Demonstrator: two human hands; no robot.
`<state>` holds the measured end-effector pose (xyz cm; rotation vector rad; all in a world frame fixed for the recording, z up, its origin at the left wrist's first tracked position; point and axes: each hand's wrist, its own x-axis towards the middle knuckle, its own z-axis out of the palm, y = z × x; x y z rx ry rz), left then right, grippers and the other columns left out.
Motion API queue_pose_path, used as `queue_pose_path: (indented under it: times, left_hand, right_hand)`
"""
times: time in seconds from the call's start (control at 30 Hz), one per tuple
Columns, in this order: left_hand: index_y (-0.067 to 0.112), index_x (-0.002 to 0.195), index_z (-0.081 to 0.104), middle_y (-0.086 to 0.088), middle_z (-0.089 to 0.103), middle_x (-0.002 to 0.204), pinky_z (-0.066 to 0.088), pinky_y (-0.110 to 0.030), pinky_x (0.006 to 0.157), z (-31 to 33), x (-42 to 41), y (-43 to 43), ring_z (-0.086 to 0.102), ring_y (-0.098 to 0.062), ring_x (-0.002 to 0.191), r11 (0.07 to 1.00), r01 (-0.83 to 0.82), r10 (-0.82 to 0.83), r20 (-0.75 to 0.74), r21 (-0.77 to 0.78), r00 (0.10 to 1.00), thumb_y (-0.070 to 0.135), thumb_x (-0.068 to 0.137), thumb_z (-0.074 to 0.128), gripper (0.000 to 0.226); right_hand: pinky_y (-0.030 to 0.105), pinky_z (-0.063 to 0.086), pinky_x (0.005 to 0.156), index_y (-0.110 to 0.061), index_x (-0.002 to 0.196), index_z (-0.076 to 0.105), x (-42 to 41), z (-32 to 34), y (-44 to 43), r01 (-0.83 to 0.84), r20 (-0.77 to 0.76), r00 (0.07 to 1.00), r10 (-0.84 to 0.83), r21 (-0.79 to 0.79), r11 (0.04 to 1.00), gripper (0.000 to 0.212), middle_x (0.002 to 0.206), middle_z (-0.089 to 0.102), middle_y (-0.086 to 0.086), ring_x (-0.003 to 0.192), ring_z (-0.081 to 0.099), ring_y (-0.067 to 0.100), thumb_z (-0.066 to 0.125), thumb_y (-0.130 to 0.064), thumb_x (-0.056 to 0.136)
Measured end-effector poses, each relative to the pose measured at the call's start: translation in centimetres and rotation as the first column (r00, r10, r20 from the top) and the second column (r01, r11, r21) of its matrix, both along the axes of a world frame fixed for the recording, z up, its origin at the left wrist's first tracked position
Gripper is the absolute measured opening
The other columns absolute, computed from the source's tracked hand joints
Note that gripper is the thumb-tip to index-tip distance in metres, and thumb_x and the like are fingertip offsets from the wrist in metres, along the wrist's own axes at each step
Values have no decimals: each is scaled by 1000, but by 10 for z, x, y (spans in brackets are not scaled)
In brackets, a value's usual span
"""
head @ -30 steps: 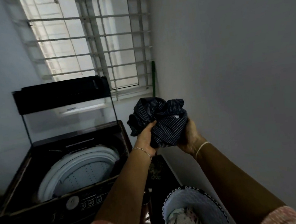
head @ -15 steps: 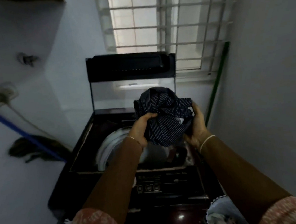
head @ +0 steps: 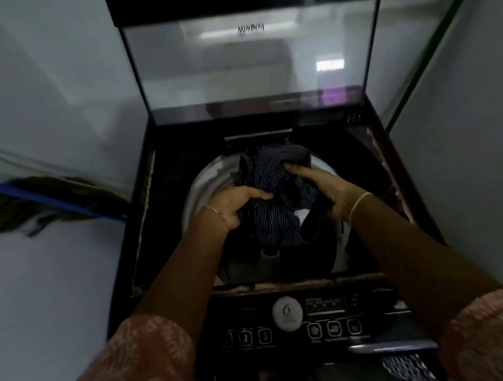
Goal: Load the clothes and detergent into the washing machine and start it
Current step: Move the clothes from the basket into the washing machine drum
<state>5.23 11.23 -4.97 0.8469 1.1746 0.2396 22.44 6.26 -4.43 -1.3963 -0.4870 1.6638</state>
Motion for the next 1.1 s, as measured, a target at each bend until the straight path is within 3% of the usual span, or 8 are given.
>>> queue_pose_path:
  times: [0.17, 0.4, 0.5, 0.63, 0.77, 0.93, 1.0, 1.1]
  left_hand:
    - [2, 117, 63, -16, 70, 99, 60, -40, 69, -48, -10, 12, 69, -30, 81, 993, 113, -115, -179, -19, 977, 3, 78, 72, 40]
    - [-8, 133, 46, -26, 57, 126, 52, -40, 86, -79, -15, 19, 60, -40, 109, 978, 186, -135, -399, 90, 907, -3, 82, 65, 54]
    - [-7, 137, 40, -28, 56, 126, 53, -48, 90, -81, -21, 21, 61, -41, 107, 980, 184, -139, -422, 69, 896, 1, 79, 70, 66]
    - [-10, 134, 43, -28, 61, 119, 54, -47, 89, -90, -29, 28, 66, -37, 95, 987, 136, -89, -409, 87, 908, 17, 64, 74, 81]
    - [1, 109, 65, -15, 65, 92, 53, -29, 61, -75, -18, 23, 61, -22, 60, 998, 8, 13, -317, 62, 948, 22, 81, 64, 35]
    - [10, 118, 59, -13, 62, 113, 52, -36, 81, -34, 15, 8, 61, -29, 96, 979, -70, 118, -249, 192, 961, 18, 88, 59, 31]
    - [11, 122, 58, -5, 58, 111, 43, -30, 77, -16, 30, -3, 54, -22, 95, 983, -68, 102, -199, 173, 975, 23, 92, 54, 33]
    - [20, 93, 60, 4, 58, 105, 41, -27, 79, 14, 55, -21, 54, -13, 90, 981, -78, 97, -101, 179, 990, 22, 96, 49, 11]
  right_hand:
    - [42, 53, 92, -7, 120, 65, -10, -50, 16, -33, 156, 985, 76, -266, 964, 42, 110, 69, 17, 103, 65, 32, 68, -30, 85]
    - [38, 56, 75, 0, 120, 59, -29, -81, 24, -44, 292, 946, 141, -316, 948, 45, 107, 68, 18, 88, 68, 31, 70, -24, 84]
    - [42, 57, 82, 0, 120, 62, -34, -86, 18, -137, 281, 927, 251, -370, 919, 47, 110, 69, 20, 93, 69, 33, 73, -24, 80]
    - [29, 54, 65, 4, 117, 63, -37, -78, 12, -131, 328, 913, 244, -331, 934, 39, 109, 67, 20, 80, 66, 26, 69, -16, 85]
    - [31, 54, 80, 0, 121, 62, -27, -60, 12, -72, 420, 892, 169, -238, 969, 40, 113, 67, 15, 87, 66, 27, 66, -17, 86]
    - [26, 54, 55, -5, 103, 65, -9, -27, 2, 29, 381, 924, 33, -156, 987, 17, 72, 67, 9, 58, 64, 20, 58, -17, 92]
    - [29, 53, 67, -12, 97, 64, 1, -13, -6, 52, 337, 941, -11, -111, 992, 12, 78, 66, 2, 66, 62, 14, 58, -20, 92]
    - [28, 47, 81, -17, 95, 65, 19, 13, -23, 75, 291, 955, -62, -34, 997, 8, 90, 66, -2, 81, 60, 12, 59, -22, 91]
